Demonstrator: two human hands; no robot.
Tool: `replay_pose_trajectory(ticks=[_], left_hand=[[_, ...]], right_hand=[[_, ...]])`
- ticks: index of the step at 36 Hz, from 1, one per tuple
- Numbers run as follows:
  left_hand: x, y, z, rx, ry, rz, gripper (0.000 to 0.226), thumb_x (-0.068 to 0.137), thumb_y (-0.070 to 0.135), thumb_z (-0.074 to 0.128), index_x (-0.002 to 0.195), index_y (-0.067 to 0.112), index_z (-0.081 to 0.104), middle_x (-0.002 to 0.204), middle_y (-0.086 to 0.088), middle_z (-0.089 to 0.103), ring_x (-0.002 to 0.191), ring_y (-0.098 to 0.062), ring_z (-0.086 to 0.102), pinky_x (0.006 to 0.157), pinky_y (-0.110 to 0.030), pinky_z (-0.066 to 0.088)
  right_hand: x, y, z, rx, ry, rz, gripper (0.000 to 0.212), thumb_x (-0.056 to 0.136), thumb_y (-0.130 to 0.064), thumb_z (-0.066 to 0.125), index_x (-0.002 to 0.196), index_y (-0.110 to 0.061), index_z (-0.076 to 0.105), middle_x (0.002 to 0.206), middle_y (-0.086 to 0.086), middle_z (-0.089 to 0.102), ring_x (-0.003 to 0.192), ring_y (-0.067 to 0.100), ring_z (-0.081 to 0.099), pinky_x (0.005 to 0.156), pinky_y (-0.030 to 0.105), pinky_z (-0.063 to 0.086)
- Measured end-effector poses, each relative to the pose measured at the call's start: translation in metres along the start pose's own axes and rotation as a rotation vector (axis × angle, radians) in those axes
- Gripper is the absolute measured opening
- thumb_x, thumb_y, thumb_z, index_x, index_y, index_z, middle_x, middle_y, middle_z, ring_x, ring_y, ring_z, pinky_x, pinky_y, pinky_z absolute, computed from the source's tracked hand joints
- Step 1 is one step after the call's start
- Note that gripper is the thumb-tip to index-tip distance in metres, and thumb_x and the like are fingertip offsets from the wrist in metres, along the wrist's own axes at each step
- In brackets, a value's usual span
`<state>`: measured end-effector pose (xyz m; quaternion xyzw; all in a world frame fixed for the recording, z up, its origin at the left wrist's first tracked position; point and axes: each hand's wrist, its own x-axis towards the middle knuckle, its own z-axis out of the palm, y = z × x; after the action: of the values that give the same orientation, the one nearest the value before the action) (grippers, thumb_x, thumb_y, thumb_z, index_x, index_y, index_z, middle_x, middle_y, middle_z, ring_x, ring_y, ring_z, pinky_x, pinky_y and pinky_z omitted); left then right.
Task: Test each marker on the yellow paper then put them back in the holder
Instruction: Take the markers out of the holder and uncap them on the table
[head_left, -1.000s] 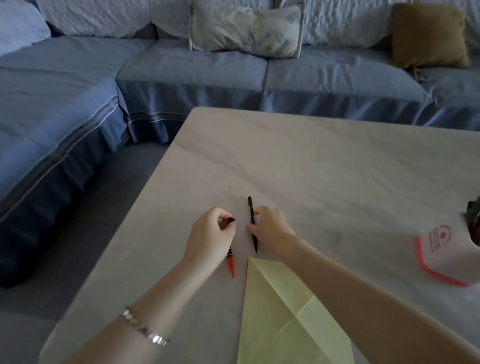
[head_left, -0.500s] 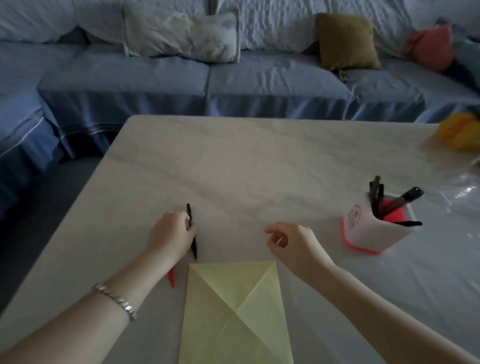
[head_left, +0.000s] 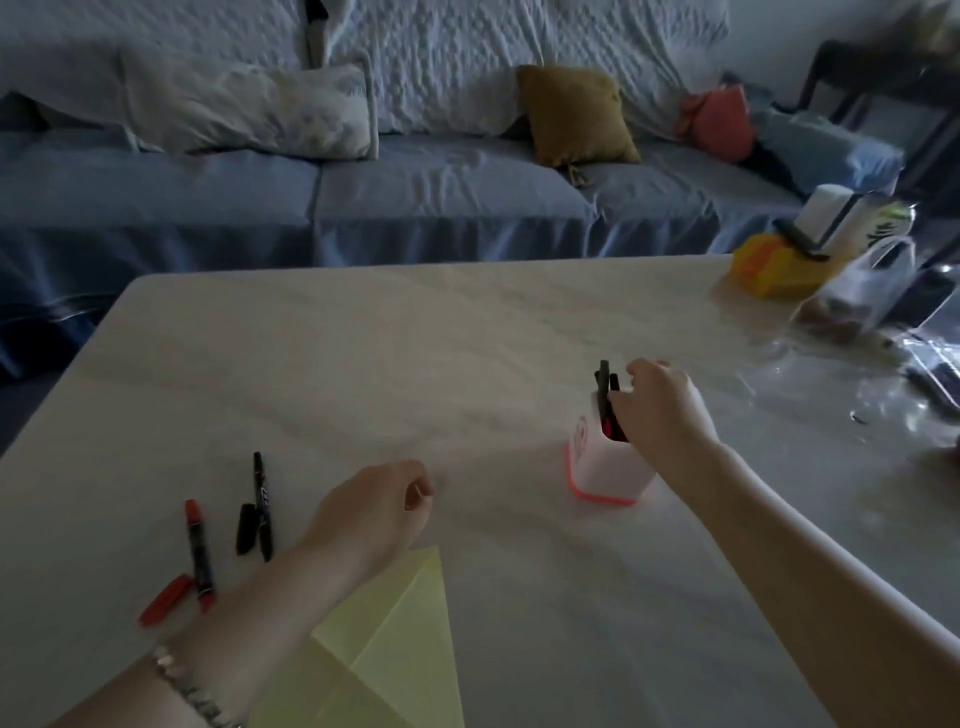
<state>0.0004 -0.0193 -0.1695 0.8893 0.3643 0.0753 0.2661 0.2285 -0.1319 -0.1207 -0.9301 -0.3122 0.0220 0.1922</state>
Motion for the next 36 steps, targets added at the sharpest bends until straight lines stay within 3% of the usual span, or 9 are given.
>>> replay_pose_trajectory(ticks=[7,11,15,19,21,23,26,30,36], left_hand=[[-0.008,0.0,-0.005,-0.119,-0.029,-0.002,0.007,0.086,0.023,0.057,0.087,0.023,0.064,0.086,0.004,0.068,0.088,-0.018,0.064,0.079,-0.033,0.051],[-0.012,0.008,-0.004,-0.202,0.015,0.033,0.014,0.086,0.018,0.057,0.079,0.03,0.058,0.075,0.012,0.06,0.077,-0.012,0.059,0.071,-0.023,0.044],[-0.016,0.022,-0.001,-0.33,0.129,0.157,0.028,0.085,0.023,0.062,0.112,0.018,0.057,0.098,0.007,0.059,0.092,-0.006,0.057,0.081,-0.014,0.043],[-0.027,0.034,-0.008,-0.349,0.155,0.309,0.064,0.08,0.057,0.04,0.132,0.019,0.039,0.117,0.014,0.045,0.112,0.006,0.042,0.093,-0.001,0.028],[-0.033,0.035,-0.01,-0.306,0.176,0.372,0.056,0.085,0.055,0.039,0.128,0.019,0.043,0.11,0.018,0.047,0.105,0.01,0.043,0.09,0.002,0.028],[-0.041,0.034,-0.014,-0.308,0.168,0.354,0.029,0.092,0.044,0.043,0.11,0.024,0.051,0.089,0.017,0.054,0.085,0.007,0.051,0.077,-0.004,0.037],[-0.053,0.027,-0.019,-0.34,0.148,0.284,0.015,0.096,0.03,0.038,0.094,0.023,0.051,0.073,0.005,0.053,0.066,-0.009,0.05,0.063,-0.021,0.04],[-0.062,0.009,-0.026,-0.357,0.163,0.195,0.023,0.098,0.026,0.037,0.078,0.032,0.048,0.071,0.01,0.052,0.066,-0.005,0.049,0.057,-0.016,0.036],[-0.074,-0.017,-0.029,-0.277,0.171,0.15,0.026,0.097,0.032,0.034,0.093,0.017,0.055,0.063,0.004,0.058,0.049,-0.004,0.048,0.045,-0.019,0.032]], right_hand=[[0.003,0.013,0.016,-0.008,0.029,-0.027,0.02,0.088,-0.015,0.051,0.072,-0.004,0.052,0.073,0.018,0.057,0.064,0.03,0.048,0.056,0.03,0.035],[-0.024,0.012,-0.005,0.113,0.242,-0.128,0.013,0.089,-0.018,0.053,0.088,-0.006,0.058,0.076,0.006,0.055,0.066,0.027,0.05,0.057,0.03,0.037],[-0.063,-0.011,-0.03,0.46,0.415,-0.372,0.008,0.086,-0.013,0.06,0.092,-0.009,0.062,0.078,-0.001,0.06,0.061,0.008,0.058,0.06,0.017,0.048],[-0.09,-0.04,-0.029,1.148,0.2,-0.263,0.01,0.083,-0.007,0.062,0.082,-0.016,0.058,0.073,0.003,0.064,0.057,0.007,0.062,0.057,0.019,0.053],[-0.098,-0.055,-0.022,1.335,0.06,-0.192,0.006,0.083,-0.007,0.061,0.081,-0.012,0.059,0.069,0.004,0.064,0.055,0.009,0.061,0.054,0.02,0.052],[-0.105,-0.068,-0.011,1.472,-0.069,-0.099,0.008,0.086,-0.003,0.056,0.081,-0.008,0.059,0.068,0.004,0.063,0.053,0.009,0.06,0.052,0.02,0.051],[-0.115,-0.085,0.004,1.487,-0.213,-0.009,0.01,0.088,-0.006,0.053,0.082,-0.008,0.062,0.066,0.001,0.063,0.053,0.006,0.059,0.052,0.018,0.05],[-0.128,-0.103,0.03,1.29,-0.363,-0.039,0.01,0.085,-0.006,0.059,0.08,-0.012,0.065,0.065,-0.002,0.066,0.055,0.004,0.061,0.053,0.015,0.051],[-0.137,-0.121,0.054,1.235,-0.448,-0.067,0.019,0.087,-0.006,0.057,0.07,-0.014,0.064,0.061,-0.003,0.067,0.06,0.009,0.065,0.06,0.017,0.054]])
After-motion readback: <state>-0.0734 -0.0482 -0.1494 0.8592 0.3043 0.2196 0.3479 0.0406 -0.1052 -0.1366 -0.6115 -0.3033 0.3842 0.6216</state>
